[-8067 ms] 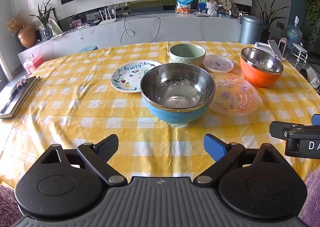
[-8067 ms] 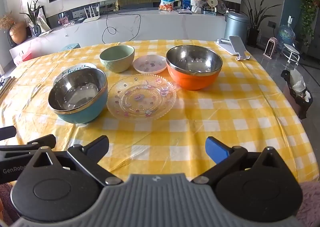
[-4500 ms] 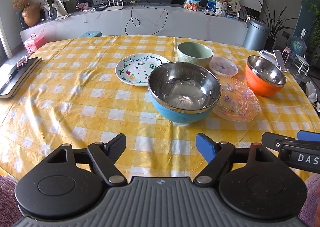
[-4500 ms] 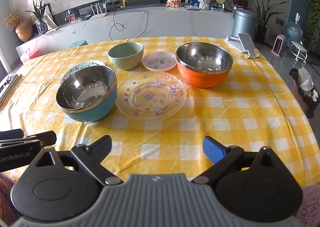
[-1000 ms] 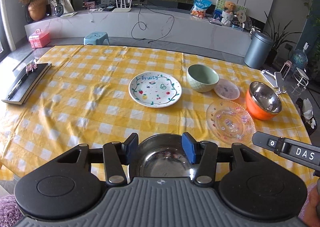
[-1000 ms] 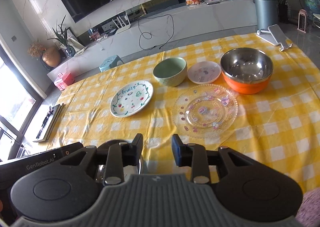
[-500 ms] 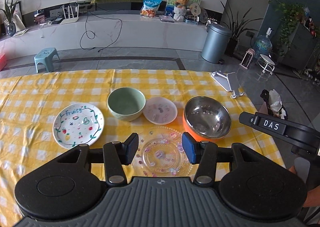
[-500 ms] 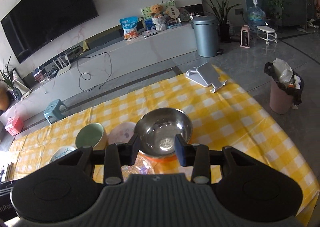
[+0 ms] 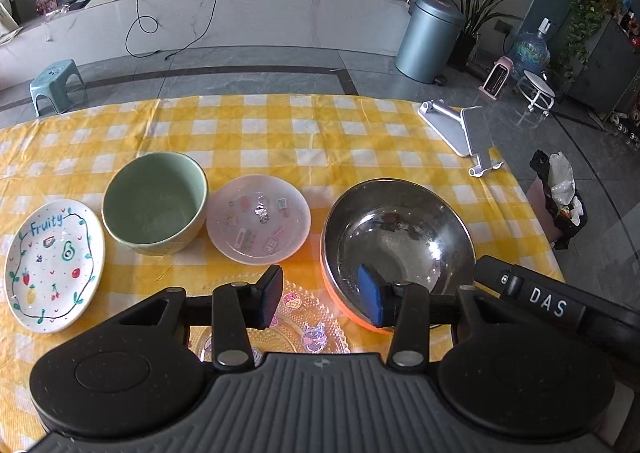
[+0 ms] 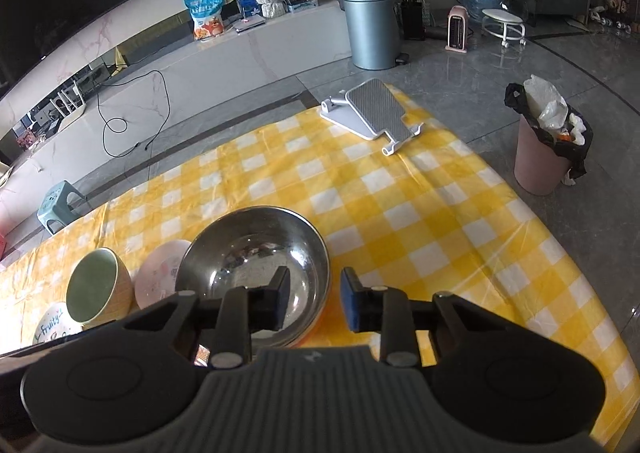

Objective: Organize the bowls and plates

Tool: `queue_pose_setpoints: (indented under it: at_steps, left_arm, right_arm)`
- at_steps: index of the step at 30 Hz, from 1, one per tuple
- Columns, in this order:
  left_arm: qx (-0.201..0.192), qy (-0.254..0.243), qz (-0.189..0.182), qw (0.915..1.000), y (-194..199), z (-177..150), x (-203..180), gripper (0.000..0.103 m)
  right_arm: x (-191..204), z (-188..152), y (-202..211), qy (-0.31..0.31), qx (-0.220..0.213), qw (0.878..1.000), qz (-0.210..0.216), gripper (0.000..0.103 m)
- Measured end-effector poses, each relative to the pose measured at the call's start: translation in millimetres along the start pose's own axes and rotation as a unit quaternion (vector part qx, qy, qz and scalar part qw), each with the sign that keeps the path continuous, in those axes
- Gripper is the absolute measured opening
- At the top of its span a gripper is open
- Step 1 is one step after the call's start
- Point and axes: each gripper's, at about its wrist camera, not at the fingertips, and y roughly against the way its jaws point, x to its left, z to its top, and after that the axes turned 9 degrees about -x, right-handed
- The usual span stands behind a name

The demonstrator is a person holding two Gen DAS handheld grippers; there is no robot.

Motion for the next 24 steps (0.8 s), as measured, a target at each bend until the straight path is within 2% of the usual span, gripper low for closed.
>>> queue_pose_setpoints:
  at_steps: [4, 8, 10, 14, 17, 21, 24]
  left_arm:
    - [0.012, 0.01, 0.005, 0.9999, -21, -1, -1, 0.043]
    - [0.017, 0.016, 0.006, 0.9997, -31, -1, -1, 0.04]
    - [0.022, 0.016, 0.006, 0.9996, -35, -1, -1, 0.035]
    - [0.028, 0.021, 0.002, 0.9994, -44, 0, -3, 0.025]
    - [0.029, 0.023, 0.001, 0.9993, -45, -1, -3, 0.017]
    - [0.029, 0.015, 0.01, 0.9994, -47, 0, -4, 0.01]
    - [0.028, 0.012, 0.011, 0.9995, -48, 0, -6, 0.009]
  right_arm:
    - [-1, -4, -11, -0.01, 0.02, 1.0, 0.005, 0.024]
    - [-5, -5, -25, -0.021, 0.033, 0.999, 0.001, 0.017]
    - [-7, -5, -31, -0.027, 0.041, 0.999, 0.001, 0.012]
    - [-9, -6, -35, -0.033, 0.041, 0.999, 0.003, 0.011]
    - [-9, -7, -37, -0.03, 0.041, 0.999, -0.003, 0.005]
    - [-13, -7, -42, -0.04, 0.047, 0.998, -0.001, 0.005]
    - [-13, -8, -42, -0.042, 0.048, 0.998, 0.0, 0.005]
